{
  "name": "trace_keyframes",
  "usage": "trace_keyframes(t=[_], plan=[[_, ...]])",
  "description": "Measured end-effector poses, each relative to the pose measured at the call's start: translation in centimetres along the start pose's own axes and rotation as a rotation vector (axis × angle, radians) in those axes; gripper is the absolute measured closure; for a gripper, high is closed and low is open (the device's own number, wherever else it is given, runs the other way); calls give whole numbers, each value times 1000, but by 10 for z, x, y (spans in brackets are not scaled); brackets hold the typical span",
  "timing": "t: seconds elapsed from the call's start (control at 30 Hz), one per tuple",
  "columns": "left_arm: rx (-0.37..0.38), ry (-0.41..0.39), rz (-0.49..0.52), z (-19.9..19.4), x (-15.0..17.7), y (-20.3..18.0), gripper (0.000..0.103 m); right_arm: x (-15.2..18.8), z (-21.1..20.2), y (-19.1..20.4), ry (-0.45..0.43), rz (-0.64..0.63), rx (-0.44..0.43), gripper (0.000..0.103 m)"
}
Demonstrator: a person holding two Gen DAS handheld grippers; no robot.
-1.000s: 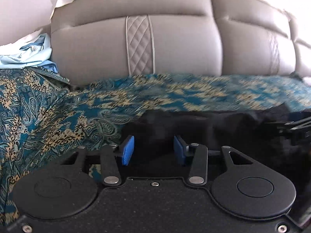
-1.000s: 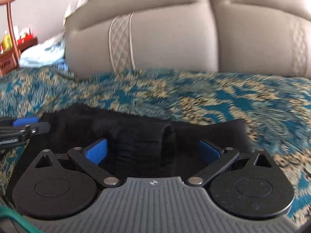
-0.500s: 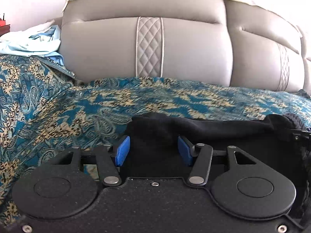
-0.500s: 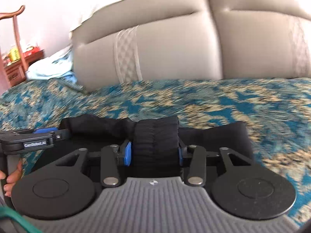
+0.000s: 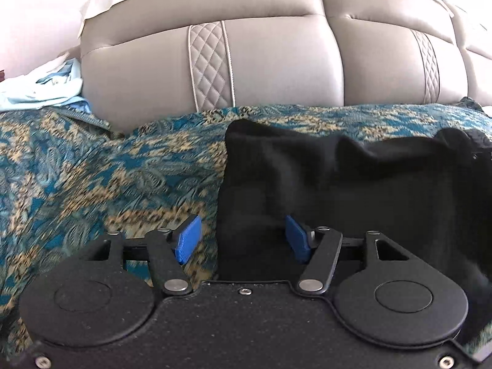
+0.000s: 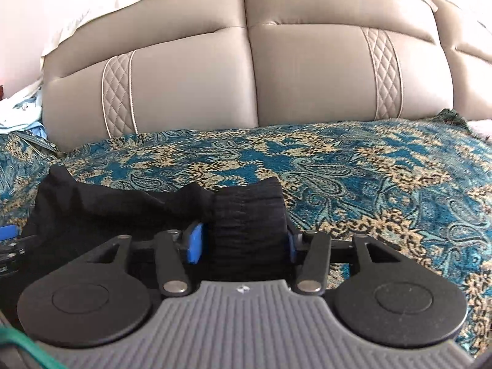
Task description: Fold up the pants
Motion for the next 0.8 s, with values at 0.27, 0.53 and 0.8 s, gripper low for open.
trace_keyframes(t=[0.27, 0.53, 0.8], plan=[[-24, 69, -6, -46, 33, 15, 38, 5, -7, -7, 3, 11, 67, 15], [-41, 111, 19, -61, 48, 13, 34, 17, -17, -6, 36, -23, 109, 5], [-30, 129, -8, -59, 47, 16, 32, 23, -29, -9, 10, -17, 109, 0]])
Point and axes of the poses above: each gripper's, at about its wrist camera, not at the fingertips, and z roughly the way its jaws point, y to its left, x to its underside, the point moved 2 cm from there along z, roughly the way its jaws point, and after that the axes turned 6 degrees about -z, right-handed, at the moved point
